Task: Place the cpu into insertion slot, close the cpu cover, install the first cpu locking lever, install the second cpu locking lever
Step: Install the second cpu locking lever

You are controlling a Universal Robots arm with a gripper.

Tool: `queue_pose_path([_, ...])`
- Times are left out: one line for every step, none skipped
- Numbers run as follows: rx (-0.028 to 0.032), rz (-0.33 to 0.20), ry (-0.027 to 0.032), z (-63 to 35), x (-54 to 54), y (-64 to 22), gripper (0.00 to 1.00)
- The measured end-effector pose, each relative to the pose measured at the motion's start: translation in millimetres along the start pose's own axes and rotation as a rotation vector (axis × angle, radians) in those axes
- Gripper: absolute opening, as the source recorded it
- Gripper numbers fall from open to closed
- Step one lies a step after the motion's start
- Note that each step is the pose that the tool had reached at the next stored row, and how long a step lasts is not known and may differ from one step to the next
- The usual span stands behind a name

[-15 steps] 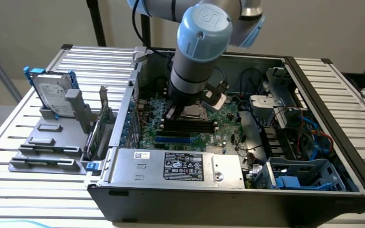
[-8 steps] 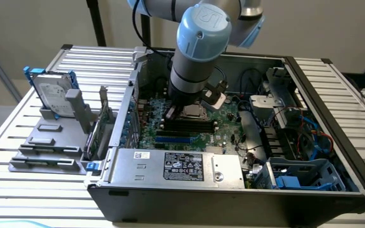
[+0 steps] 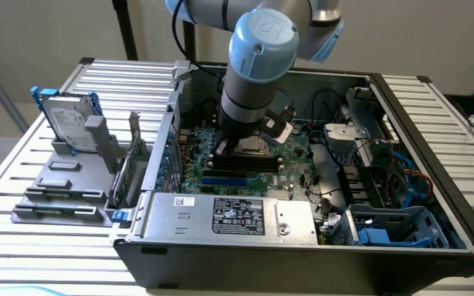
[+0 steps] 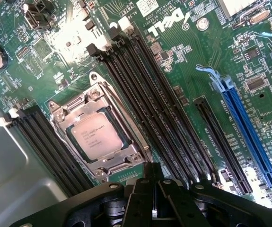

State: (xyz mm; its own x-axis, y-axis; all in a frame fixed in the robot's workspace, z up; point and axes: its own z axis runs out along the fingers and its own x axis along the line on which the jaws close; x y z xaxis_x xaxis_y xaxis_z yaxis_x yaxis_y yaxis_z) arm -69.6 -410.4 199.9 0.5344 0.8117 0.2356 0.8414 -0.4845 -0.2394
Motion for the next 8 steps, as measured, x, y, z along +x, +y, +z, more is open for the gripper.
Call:
queue_pose_path([-0.0006, 0.000, 0.0005, 0.7, -0.1, 0.1, 0.11])
queue_pose_path([-0.0013, -0.001, 0.0008, 1.2, -0.3, 0.3, 0.11])
queue_pose_path([-0.0018, -0.001, 0.0012, 1.8, -0.5, 0.4, 0.11])
queue_pose_path([-0.0023, -0.001, 0.0014, 2.3, -0.6, 0.4, 0.11])
queue_pose_path([-0.0027, -0.001, 0.0017, 2.8, -0.7, 0.4, 0.11])
queue_pose_path([-0.0032, -0.001, 0.0018, 3.2, -0.8, 0.4, 0.11])
queue_pose_path([-0.0035, -0.001, 0.0019, 3.5, -0.8, 0.2, 0.11])
queue_pose_path([-0.0037, -0.001, 0.0019, 3.8, -0.8, 0.1, 0.11])
